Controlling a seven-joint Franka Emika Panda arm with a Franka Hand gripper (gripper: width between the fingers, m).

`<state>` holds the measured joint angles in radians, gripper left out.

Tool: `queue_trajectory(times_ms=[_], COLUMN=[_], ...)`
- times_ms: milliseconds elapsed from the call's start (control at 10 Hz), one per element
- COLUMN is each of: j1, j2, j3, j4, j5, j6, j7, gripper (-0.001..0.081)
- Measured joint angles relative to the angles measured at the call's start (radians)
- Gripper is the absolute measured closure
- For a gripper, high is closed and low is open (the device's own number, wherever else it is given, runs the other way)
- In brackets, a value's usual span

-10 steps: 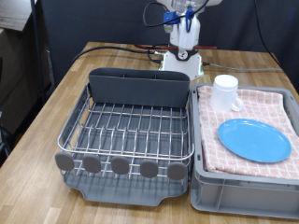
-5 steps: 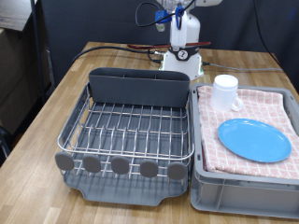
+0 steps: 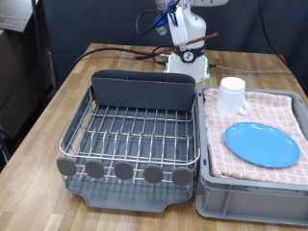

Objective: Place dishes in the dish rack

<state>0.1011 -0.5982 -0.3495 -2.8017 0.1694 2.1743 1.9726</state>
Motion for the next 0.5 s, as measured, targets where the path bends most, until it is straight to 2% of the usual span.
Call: queue_trajectory(times_ms=[500], j1=[0.028], j2=[0.042], j3=[-0.139], j4=[-0.001], j5=[0.115], j6=[-0.033], j7=[-0.147], gripper=[0.0721])
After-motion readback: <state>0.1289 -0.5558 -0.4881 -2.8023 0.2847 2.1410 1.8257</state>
